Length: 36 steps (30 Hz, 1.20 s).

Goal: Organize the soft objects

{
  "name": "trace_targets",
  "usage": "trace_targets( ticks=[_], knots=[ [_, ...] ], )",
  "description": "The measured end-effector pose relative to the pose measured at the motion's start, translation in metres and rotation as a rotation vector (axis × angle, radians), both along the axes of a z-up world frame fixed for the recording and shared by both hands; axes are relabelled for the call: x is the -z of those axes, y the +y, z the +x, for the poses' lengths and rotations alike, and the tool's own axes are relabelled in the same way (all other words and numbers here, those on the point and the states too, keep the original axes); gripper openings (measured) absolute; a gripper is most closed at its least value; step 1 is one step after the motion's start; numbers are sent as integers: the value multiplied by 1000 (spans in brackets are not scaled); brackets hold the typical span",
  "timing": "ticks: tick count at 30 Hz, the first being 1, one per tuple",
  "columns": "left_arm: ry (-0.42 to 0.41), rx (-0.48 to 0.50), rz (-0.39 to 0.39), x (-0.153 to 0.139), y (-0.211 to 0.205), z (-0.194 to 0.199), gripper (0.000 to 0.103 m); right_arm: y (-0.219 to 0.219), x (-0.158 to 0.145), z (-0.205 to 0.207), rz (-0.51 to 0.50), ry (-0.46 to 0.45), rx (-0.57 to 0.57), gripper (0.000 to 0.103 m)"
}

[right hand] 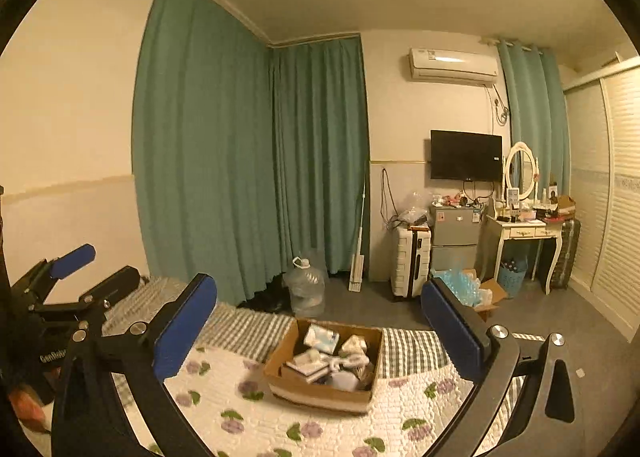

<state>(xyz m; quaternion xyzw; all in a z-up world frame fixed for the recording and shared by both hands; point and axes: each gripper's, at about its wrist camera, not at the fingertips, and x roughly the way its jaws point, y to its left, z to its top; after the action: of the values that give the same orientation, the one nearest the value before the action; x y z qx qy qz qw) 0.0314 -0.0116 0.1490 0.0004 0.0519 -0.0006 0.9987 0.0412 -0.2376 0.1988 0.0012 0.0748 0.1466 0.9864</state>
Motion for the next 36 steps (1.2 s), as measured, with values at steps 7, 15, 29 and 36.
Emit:
trace_targets(
  ticks=[7, 15, 29, 36],
  knots=[
    [-59, -102, 64, 68, 2, -16, 100, 18, 94, -3, -58, -5, 18, 103],
    [67, -83, 54, 150, -4, 22, 100, 18, 206, 47, -74, 121, 46, 103],
    [192, -4, 103, 181, -29, 39, 100, -8, 229, 65, -20, 193, 61, 103],
    [204, -7, 96, 179, -27, 40, 100, 0, 229, 63, -41, 181, 42, 103]
  ],
)
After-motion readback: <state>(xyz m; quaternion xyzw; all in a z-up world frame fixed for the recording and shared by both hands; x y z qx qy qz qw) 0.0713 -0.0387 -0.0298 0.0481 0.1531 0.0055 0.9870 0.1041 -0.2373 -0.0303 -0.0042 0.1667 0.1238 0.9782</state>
